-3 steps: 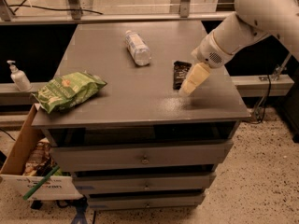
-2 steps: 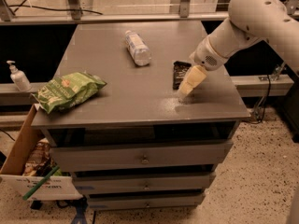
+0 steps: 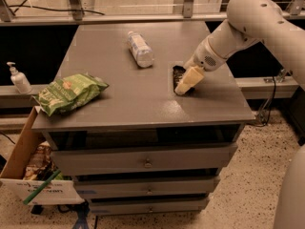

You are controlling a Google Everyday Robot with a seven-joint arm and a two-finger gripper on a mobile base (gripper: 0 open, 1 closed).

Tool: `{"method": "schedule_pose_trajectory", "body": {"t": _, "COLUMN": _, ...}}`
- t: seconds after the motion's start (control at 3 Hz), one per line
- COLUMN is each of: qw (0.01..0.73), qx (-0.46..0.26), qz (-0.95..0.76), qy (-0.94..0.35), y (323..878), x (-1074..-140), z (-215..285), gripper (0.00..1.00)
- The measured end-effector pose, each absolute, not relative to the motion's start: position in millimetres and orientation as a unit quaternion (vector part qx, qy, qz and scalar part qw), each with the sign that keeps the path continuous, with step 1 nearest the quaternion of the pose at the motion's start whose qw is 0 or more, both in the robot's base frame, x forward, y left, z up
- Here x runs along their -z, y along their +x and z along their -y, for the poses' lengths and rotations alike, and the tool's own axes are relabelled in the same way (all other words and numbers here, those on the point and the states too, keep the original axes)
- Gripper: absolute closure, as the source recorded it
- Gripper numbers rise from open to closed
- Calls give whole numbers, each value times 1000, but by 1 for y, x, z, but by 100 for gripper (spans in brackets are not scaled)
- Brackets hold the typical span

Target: Pick rxbar chocolate

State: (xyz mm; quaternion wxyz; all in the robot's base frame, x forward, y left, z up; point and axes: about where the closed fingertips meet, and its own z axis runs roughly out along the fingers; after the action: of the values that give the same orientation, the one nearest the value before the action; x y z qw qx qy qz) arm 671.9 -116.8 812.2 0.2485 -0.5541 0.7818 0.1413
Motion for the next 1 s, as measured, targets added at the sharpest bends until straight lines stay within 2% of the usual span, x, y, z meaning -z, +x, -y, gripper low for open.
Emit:
{"method": "schedule_pose_trajectory", "body": {"t": 0.67, "qw": 246, "qx": -143, "qz": -783, "qy": -553, "y": 672, "x": -817, "z": 120, "gripper": 88}}
{"method": "schedule_pose_trajectory", "body": {"t": 1.0, "qw": 267, "qx": -143, "qz": -778, "qy": -550, "y": 662, "x": -843, "z": 129, "gripper": 100}}
